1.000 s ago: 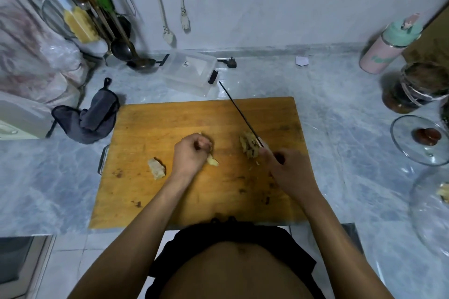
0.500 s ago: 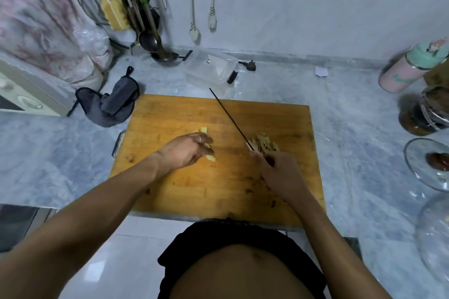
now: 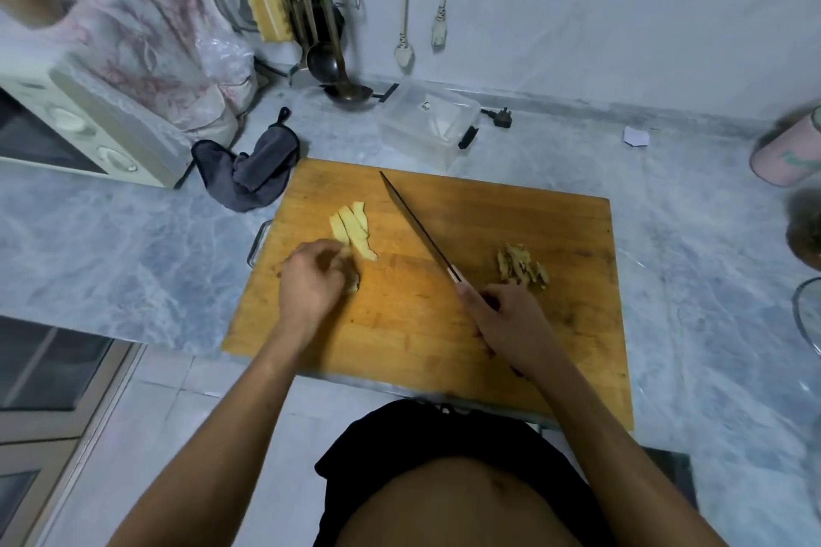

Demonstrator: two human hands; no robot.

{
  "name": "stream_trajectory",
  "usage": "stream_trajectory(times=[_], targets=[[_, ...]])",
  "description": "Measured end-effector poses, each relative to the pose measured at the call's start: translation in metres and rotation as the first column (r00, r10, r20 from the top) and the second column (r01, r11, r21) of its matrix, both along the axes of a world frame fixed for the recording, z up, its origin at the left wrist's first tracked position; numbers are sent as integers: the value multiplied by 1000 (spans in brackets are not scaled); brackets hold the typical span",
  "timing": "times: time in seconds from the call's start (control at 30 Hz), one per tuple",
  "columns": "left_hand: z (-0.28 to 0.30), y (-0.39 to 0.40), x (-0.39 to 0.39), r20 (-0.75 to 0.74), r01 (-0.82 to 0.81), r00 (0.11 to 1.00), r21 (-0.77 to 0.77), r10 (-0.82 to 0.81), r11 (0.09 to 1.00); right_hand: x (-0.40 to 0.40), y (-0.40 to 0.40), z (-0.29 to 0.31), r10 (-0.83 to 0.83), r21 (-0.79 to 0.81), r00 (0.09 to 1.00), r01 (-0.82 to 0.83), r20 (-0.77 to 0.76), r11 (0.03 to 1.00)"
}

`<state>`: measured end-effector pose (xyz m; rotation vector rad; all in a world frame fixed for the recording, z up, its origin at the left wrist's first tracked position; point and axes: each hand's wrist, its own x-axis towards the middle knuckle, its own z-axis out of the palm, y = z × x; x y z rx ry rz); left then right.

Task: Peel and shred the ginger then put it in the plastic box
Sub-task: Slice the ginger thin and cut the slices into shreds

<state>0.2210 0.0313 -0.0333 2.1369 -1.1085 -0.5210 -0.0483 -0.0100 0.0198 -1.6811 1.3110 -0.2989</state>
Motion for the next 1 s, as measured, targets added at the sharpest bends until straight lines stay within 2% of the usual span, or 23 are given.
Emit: stream_trajectory(times=[0.07,0.17,0.3,0.4,0.47,0.53,0.57,0.63,0.73,0.8,0.9,1.0], targets=[[-10,13,-8,-46,-107,993,75,111,991,5,2,-3,4,28,1000,-4,-2,1000],[-17,13,-17,-81,-168,980,148,182,974,11,6,-6,-8,61,1000,6,28,998],[-10,-1,-23,-112,-161,976,203,186,966,12,9,-9,-3,89,1000,0,30,996],[-5,-4,-29,-226,-147,953,243,203,959,6,12,-11,0,68,999,-2,37,998],[-2,-4,-37,-401,-168,881,229,250,959,1,14,-12,-12,37,999,11,44,999],[0,-6,-48,-625,-177,732,211,272,961,-4,13,-14,-27,28,998,26,51,999],[-1,-8,-54,-692,-172,670,206,268,963,-8,12,-14,-32,30,998,31,50,999],[-2,-13,-68,-745,-183,616,184,258,966,-15,9,-16,-33,38,999,32,43,999],[-2,-25,-87,-762,-254,581,162,285,954,-22,7,-15,-11,67,999,9,33,998],[-8,-36,-95,-733,-290,594,188,331,938,-22,6,-11,-11,86,1000,9,28,996],[-16,-45,-102,-601,-289,721,191,345,938,-19,7,-13,-19,87,999,16,31,996],[-8,-40,-114,-441,-243,852,145,282,959,-18,7,-16,-14,100,1000,11,28,995]])
